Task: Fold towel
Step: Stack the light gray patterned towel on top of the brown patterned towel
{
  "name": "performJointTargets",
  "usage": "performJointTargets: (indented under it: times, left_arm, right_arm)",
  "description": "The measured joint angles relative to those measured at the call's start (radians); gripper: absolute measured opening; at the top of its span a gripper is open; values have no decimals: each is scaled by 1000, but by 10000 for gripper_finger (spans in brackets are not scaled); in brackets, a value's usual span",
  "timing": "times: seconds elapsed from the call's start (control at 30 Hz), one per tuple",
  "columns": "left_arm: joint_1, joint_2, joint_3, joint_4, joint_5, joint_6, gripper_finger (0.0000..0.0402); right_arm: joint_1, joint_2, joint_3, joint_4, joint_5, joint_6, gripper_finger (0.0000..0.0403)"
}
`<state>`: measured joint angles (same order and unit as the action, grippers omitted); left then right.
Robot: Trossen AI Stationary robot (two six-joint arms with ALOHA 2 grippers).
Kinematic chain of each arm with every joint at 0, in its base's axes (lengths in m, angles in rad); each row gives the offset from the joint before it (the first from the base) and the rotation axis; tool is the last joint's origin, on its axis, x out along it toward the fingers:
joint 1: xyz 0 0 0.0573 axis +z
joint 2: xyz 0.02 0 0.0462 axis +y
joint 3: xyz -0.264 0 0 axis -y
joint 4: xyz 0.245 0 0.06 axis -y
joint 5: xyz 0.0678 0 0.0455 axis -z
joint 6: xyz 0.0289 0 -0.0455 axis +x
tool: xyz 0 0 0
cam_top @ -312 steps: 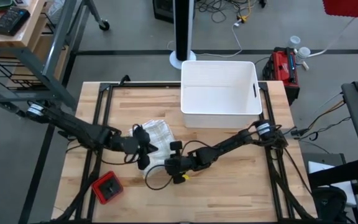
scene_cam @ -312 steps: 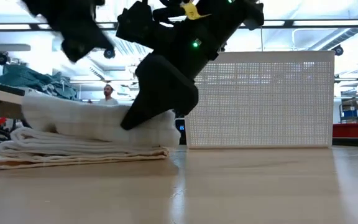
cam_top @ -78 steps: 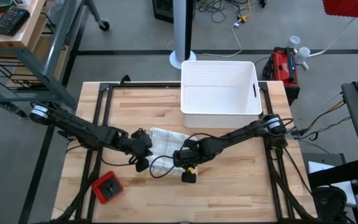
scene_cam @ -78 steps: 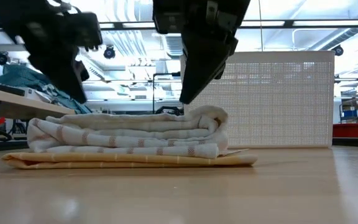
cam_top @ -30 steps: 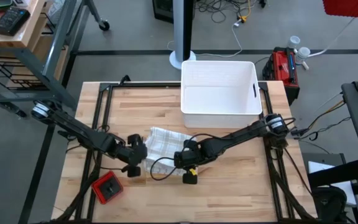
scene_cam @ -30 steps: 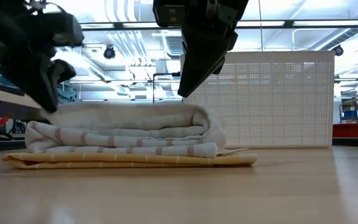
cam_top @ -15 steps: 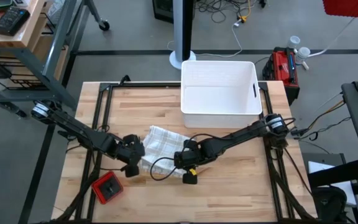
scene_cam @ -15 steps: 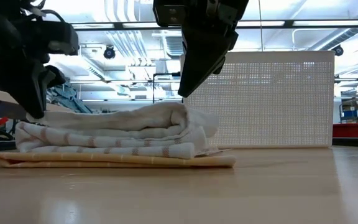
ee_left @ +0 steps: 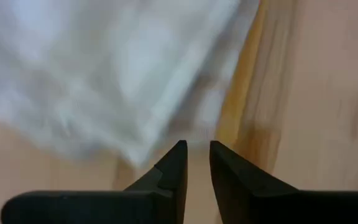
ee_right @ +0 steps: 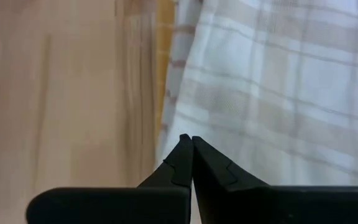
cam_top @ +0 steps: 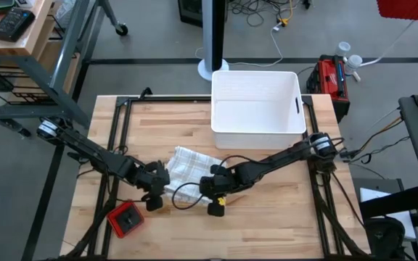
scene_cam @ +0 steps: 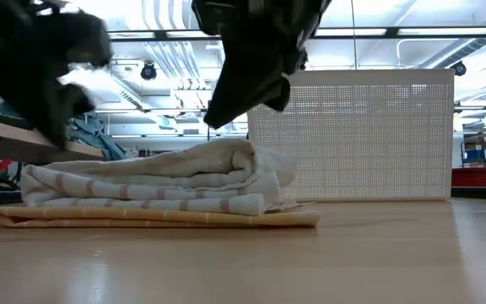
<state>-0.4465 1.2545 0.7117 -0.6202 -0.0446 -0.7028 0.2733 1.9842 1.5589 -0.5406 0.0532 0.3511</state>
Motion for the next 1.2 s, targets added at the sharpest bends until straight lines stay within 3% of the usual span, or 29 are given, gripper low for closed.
performJointTargets:
  times: [0.2, 0.3, 0.43, 0.7, 0.87, 0.93, 1.0, 1.13, 1.2]
  left_arm:
    - [6, 3, 6, 125, -317, 144, 51]
    - [22, 19, -7, 121, -372, 199, 42]
    - [35, 43, -52, 87, -323, 171, 37]
    - [24, 45, -91, 97, 6, 54, 37]
    - [20, 30, -46, 79, 21, 127, 37]
    - [23, 23, -20, 80, -38, 192, 36]
    - [24, 15, 12, 89, -162, 256, 36]
    - [43, 19, 41, 172, -469, 398, 36]
    - [82, 30, 40, 234, -505, 469, 36]
  right_arm:
    - [-6, 0, -104, 142, 0, 85, 0]
    - [-8, 1, -149, 148, -1, 122, 0]
    - [-8, 1, -198, 118, -22, 154, 0]
    - [-3, -27, -227, -10, -62, 115, 0]
    - [-3, -90, -221, -94, -62, 97, 0]
    - [-2, -130, -214, -85, -57, 101, 0]
    - [-1, -166, -214, -73, -43, 102, 0]
    - [-4, -193, -213, -43, 116, 127, 0]
    - [-19, -194, -213, -25, 190, 149, 0]
